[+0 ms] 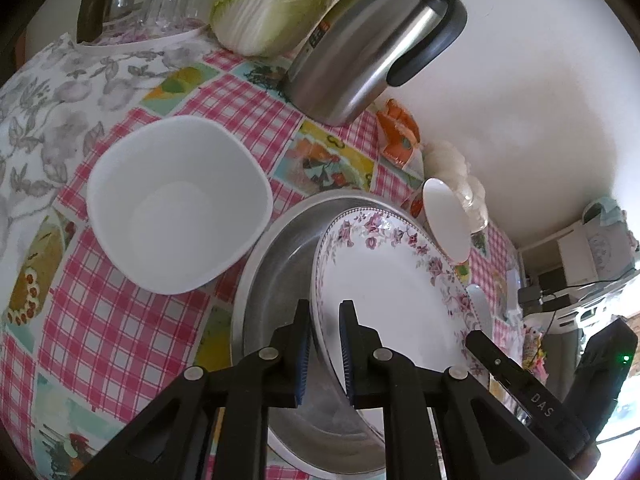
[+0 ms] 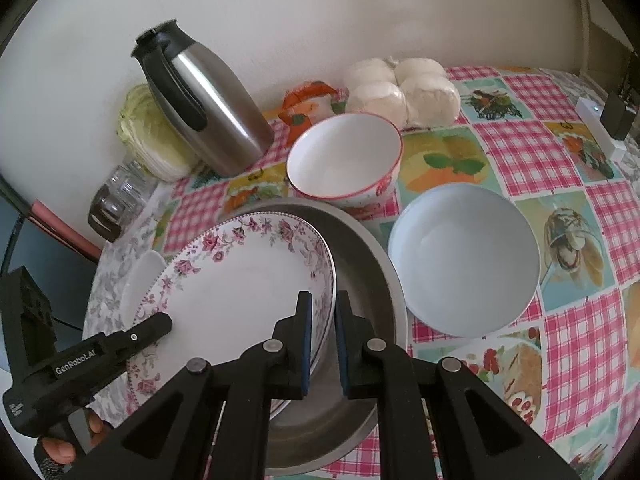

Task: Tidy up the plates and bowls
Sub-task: 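Lower the floral plate into the steel basin with both tools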

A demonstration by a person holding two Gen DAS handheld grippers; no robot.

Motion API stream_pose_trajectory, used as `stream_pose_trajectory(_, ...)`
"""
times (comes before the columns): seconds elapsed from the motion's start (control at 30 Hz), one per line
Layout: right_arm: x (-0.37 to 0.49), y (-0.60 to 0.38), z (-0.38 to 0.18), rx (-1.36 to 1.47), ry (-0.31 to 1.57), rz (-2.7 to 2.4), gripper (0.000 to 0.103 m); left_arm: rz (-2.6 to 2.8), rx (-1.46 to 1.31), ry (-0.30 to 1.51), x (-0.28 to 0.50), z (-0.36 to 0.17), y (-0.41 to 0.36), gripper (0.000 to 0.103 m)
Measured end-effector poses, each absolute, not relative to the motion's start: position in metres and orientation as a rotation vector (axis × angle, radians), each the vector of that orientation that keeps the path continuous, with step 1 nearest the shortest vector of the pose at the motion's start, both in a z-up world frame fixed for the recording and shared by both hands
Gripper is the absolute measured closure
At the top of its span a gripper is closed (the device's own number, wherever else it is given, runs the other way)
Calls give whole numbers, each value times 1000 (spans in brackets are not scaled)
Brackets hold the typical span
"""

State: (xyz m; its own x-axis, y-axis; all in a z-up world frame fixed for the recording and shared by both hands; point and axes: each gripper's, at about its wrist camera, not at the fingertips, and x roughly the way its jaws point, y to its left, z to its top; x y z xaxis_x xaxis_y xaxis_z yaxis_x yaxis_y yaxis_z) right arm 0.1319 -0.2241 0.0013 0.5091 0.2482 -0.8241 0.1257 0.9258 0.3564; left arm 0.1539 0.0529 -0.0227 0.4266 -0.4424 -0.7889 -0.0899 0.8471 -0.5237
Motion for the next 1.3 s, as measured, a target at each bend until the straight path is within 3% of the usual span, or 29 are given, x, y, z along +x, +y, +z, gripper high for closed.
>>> stream_pose_trajectory(1.3,136,-219,-25,320,1115,32,91,-156,-424,1208,160,-48,38,85)
